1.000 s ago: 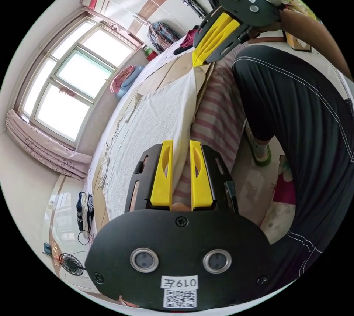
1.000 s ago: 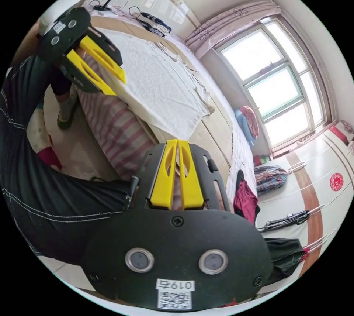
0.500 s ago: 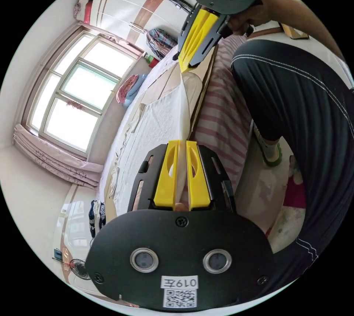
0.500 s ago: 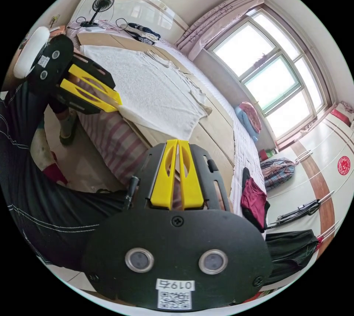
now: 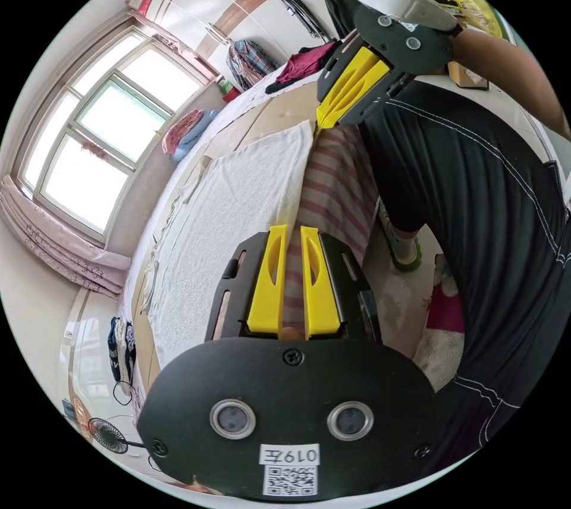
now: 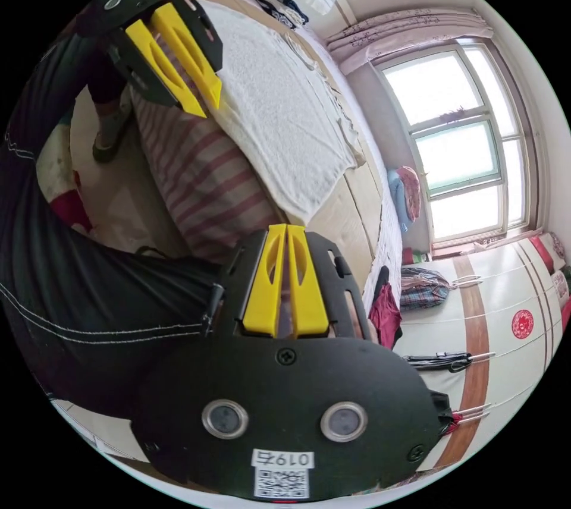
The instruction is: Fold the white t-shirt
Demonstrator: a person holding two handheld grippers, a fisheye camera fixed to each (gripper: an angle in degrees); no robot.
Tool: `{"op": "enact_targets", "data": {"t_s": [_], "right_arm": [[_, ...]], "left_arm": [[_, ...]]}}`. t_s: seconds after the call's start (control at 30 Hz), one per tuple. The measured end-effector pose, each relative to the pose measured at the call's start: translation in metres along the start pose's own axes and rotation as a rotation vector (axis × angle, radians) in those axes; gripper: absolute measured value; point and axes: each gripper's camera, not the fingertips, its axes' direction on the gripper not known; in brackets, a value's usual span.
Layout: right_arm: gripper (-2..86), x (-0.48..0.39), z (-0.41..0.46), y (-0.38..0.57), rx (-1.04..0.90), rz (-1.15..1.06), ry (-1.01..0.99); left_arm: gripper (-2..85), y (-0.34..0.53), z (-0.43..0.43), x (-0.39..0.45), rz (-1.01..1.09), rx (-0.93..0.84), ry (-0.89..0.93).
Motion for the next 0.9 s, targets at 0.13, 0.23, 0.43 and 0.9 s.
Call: {"op": "enact_targets", "data": {"t_s": [0.13, 0.23, 0.43, 0.9], "right_arm": [[3.1, 0.012, -0.023, -0.001, 0.059, 0.051, 0.045], [5.4, 0.018, -0.026, -0.006, 0.048, 0.027, 0.039], [5.4, 0.022, -0.026, -0.023, 0.014, -0.012, 0.012], [-0.9, 0.060, -0.046, -0.019, -0.004, 0.060, -0.082]], "left_arm": [[1.3, 0.016, -0.016, -0.008, -0.032, 0.043, -0.050], [1.7, 0.032, -0.015, -0.025, -0.081, 0.022, -0.049], [2.1, 0.067, 0.001, -0.060, -0.232, -0.014, 0.016], [2.0, 0.145, 0.033, -0.073, -0.323, -0.086, 0.086]]}}
